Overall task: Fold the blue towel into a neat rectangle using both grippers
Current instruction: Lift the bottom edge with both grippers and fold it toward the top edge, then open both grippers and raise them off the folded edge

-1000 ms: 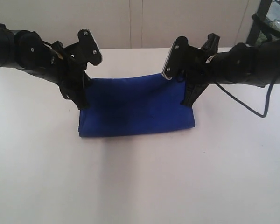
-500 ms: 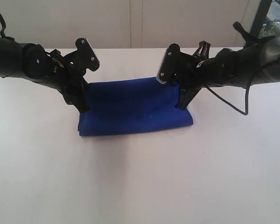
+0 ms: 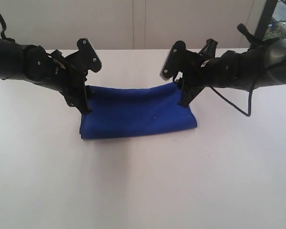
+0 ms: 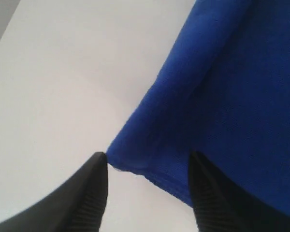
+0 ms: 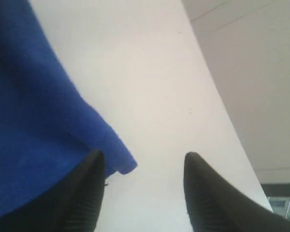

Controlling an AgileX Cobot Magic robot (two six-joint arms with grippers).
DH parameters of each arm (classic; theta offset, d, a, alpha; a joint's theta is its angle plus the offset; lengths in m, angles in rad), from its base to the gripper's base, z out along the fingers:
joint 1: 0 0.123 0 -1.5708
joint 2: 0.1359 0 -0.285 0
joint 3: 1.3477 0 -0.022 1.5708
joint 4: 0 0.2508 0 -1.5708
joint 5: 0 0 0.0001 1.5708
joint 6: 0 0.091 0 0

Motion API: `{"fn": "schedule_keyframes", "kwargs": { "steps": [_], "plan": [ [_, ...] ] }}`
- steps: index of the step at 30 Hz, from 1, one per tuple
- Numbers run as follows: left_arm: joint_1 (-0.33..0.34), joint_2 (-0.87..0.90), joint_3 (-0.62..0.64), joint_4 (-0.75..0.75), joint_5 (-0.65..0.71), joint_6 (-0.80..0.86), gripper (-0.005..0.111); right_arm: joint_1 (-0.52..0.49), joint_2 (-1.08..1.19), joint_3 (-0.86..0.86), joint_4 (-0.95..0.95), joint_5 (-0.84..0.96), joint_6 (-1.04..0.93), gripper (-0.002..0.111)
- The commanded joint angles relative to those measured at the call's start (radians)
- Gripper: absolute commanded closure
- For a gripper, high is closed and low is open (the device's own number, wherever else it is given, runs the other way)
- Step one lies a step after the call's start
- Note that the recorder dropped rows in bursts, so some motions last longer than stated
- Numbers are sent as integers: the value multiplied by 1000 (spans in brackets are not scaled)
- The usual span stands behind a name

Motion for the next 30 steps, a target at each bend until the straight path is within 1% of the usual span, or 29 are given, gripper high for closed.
{"fn": "schedule_keyframes", "kwargs": {
  "steps": [1, 3, 6, 8, 10, 11, 13, 14, 15, 16, 17, 20, 25, 28, 30],
  "plan": [
    [2, -4, -4, -46, 6, -17, 50, -1, -24, -7, 151, -109, 134, 59],
    [2, -6, -4, -95, 6, -17, 50, -1, -46, -7, 195, -92, 188, 59],
    [2, -6, -4, -219, 6, -17, 50, -1, -73, -7, 233, -58, 233, 60],
    [2, -6, -4, -297, 19, -17, 52, -1, -90, -7, 245, -11, 266, 64],
    [2, -6, -4, -345, 55, -17, 57, -1, -103, -7, 261, 55, 290, 71],
    [2, -6, -4, -357, 82, -17, 62, -1, -111, -7, 261, 106, 308, 77],
    [2, -9, -4, -359, 148, -19, 74, -1, -115, -7, 261, 164, 329, 85],
    [4, -18, -4, -359, 236, -51, 88, -1, -117, -7, 261, 225, 356, 96],
    [7, -24, -4, -359, 284, -73, 95, -1, -117, -7, 261, 253, 376, 100],
    [12, -32, -4, -359, 324, -90, 99, -1, -117, -7, 261, 280, 394, 104],
    [18, -43, -4, -359, 373, -107, 107, -1, -117, -5, 263, 300, 405, 107],
    [47, -81, -2, -339, 491, -208, 107, -1, -117, -5, 273, 363, 437, 108],
    [129, -138, 0, -275, 582, -489, 107, -5, -117, -5, 272, 463, 512, 108],
    [172, -170, 0, -257, 657, -542, 107, -24, -123, -16, 241, 571, 613, 108],
    [187, -186, 0, -221, 705, -562, 107, -47, -132, -34, 179, 641, 708, 108]
  ]
}}
